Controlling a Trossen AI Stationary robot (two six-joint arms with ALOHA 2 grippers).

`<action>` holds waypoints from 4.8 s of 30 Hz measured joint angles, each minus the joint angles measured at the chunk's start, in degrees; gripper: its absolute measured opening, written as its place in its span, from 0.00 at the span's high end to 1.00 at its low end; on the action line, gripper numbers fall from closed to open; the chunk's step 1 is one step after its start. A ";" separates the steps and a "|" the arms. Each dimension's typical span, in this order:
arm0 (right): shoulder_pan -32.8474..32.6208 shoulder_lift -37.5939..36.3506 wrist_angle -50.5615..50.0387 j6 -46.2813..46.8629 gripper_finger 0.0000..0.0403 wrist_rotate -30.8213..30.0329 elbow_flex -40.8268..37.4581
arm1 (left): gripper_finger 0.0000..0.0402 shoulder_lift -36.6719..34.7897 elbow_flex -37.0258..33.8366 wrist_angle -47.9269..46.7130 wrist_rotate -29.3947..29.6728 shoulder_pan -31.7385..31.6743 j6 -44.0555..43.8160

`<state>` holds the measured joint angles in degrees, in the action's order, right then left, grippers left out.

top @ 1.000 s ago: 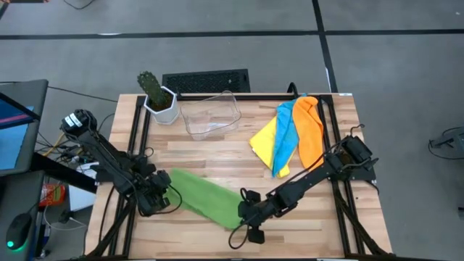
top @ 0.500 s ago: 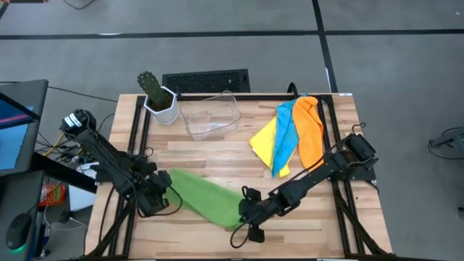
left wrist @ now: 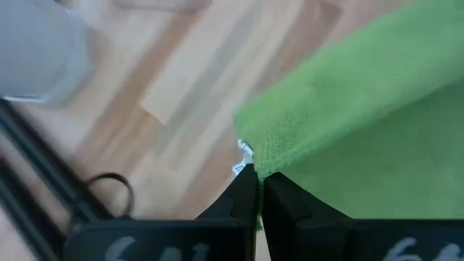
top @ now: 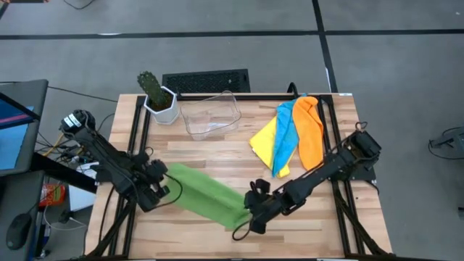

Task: Fold microfiber towels
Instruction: Fold the green microfiber cloth

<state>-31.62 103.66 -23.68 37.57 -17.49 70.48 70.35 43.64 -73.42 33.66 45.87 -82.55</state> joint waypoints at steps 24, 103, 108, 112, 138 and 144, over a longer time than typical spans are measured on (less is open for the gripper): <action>-1.40 4.47 8.91 -2.04 0.97 6.66 0.06 | 1.00 0.15 -5.62 14.69 -4.95 -0.15 8.83; -2.88 4.46 9.19 -5.21 0.71 12.52 0.07 | 0.76 0.15 -5.60 24.93 -22.46 4.00 23.65; -2.88 4.46 9.17 -5.21 0.68 12.52 0.07 | 0.64 0.15 -5.58 21.54 -22.04 4.00 20.93; -2.88 4.46 9.13 -5.16 0.67 12.52 0.07 | 0.58 0.11 -5.58 17.73 -20.73 4.00 17.50; -2.82 4.46 -2.87 3.07 0.66 12.80 0.02 | 0.72 -2.78 -18.49 39.21 -5.23 -4.79 9.73; -4.72 4.44 -0.84 4.44 0.68 12.66 -1.41 | 0.76 -2.47 -22.44 44.46 -3.95 -6.38 10.26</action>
<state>-36.34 108.09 -24.51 42.01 -4.83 69.07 67.88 21.20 -28.97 29.71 39.48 -72.29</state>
